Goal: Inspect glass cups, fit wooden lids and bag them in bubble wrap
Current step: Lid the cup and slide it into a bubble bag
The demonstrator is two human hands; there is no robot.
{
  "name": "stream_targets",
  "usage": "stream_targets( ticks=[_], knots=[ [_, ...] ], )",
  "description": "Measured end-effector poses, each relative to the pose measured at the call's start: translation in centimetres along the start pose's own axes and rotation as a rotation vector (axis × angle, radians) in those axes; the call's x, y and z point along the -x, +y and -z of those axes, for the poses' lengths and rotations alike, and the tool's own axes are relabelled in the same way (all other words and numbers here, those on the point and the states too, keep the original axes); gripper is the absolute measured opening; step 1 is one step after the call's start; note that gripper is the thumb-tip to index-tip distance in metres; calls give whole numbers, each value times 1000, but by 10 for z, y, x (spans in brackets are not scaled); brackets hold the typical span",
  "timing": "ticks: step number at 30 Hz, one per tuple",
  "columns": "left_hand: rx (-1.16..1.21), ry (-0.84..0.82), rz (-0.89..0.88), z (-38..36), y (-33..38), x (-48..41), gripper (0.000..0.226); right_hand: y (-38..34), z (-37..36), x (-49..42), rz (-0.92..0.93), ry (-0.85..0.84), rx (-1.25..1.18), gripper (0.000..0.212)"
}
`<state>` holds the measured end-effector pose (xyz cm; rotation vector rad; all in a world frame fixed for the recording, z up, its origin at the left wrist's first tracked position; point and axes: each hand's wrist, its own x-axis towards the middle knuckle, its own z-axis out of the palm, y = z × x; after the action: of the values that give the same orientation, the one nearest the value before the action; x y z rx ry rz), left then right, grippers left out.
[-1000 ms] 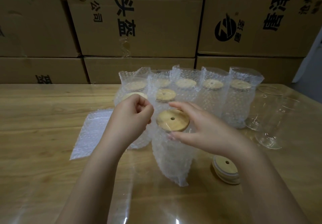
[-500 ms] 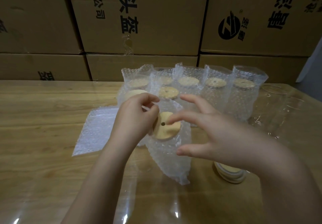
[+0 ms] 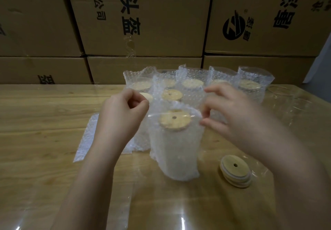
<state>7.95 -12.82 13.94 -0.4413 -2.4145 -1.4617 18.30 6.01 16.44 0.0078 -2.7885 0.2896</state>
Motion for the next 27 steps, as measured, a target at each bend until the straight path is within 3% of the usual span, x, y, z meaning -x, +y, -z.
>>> stream_targets(
  ticks=[4, 10, 13, 16, 19, 22, 27],
  knots=[
    [51, -60, 14, 8, 6, 5, 10, 18, -5, -4, -36, 238, 31, 12],
    [-78, -164, -102, 8, 8, 8, 17, 25, -11, -6, -43, 116, -85, 8],
    [-115, -316, -205, 18, 5, 8, 16, 24, -8, -3, -31, -81, -251, 22],
    [-159, -473, -248, 30, 1, 6, 24, 21, -6, -2, -21, -209, -289, 17],
    [-222, -510, -303, 36, -4, 3, 21, 21, -5, -5, -45, -163, -237, 12],
    [-240, -554, -349, 40, -8, 1, 42, 23, -6, -6, -56, -133, -178, 13],
    [-259, -472, -402, 38, -8, -1, 31, 30, -6, -4, -56, -52, -178, 14]
  ],
)
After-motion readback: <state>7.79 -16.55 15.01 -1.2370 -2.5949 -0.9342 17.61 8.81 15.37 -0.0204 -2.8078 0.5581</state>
